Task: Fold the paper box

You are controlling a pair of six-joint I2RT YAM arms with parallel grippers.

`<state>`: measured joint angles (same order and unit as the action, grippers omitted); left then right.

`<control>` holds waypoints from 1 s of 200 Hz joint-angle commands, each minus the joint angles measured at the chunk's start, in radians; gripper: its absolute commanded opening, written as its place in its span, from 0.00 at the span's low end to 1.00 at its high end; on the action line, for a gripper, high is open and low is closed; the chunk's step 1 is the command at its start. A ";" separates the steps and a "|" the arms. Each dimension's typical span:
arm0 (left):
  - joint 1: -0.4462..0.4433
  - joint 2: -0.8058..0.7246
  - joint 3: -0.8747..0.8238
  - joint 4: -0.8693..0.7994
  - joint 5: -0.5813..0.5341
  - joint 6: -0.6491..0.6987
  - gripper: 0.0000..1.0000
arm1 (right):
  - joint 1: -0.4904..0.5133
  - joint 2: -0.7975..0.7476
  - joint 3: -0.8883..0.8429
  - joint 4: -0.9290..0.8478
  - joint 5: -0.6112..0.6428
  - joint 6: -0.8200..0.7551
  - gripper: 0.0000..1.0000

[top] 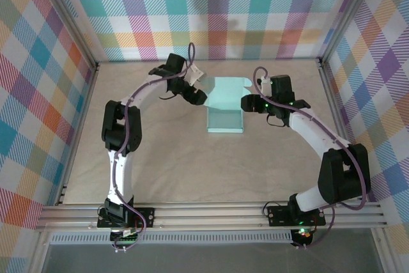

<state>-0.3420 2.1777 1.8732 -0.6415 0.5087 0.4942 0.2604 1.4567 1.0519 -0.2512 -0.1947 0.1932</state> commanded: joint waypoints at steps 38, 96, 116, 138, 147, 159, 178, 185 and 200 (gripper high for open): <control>0.006 0.131 0.238 -0.277 0.232 0.184 0.32 | -0.006 -0.045 -0.038 -0.011 0.021 0.003 0.70; 0.022 0.109 0.225 -0.271 0.290 0.213 0.00 | -0.005 0.007 0.037 -0.046 0.043 -0.013 0.70; 0.028 0.071 0.203 -0.297 0.315 0.251 0.00 | -0.006 -0.018 0.066 -0.051 0.043 -0.035 0.70; 0.027 0.008 0.149 -0.364 0.375 0.329 0.00 | -0.006 -0.064 0.075 -0.072 0.014 -0.082 0.70; 0.028 -0.019 0.116 -0.392 0.404 0.370 0.00 | -0.006 -0.082 0.065 -0.075 -0.001 -0.120 0.71; 0.029 -0.047 0.072 -0.426 0.425 0.443 0.00 | -0.006 -0.099 0.051 -0.078 -0.014 -0.173 0.71; 0.029 -0.073 0.006 -0.420 0.428 0.513 0.00 | -0.006 -0.124 0.039 -0.080 -0.005 -0.238 0.73; 0.028 -0.077 -0.008 -0.423 0.426 0.535 0.00 | -0.006 -0.131 0.035 -0.075 -0.007 -0.264 0.74; 0.025 -0.083 -0.036 -0.437 0.414 0.582 0.00 | -0.005 -0.145 0.022 -0.069 -0.034 -0.336 0.74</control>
<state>-0.3218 2.1391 1.8805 -1.0271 0.8761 0.9340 0.2604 1.3392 1.0939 -0.3153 -0.1818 0.0063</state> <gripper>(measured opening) 0.043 0.741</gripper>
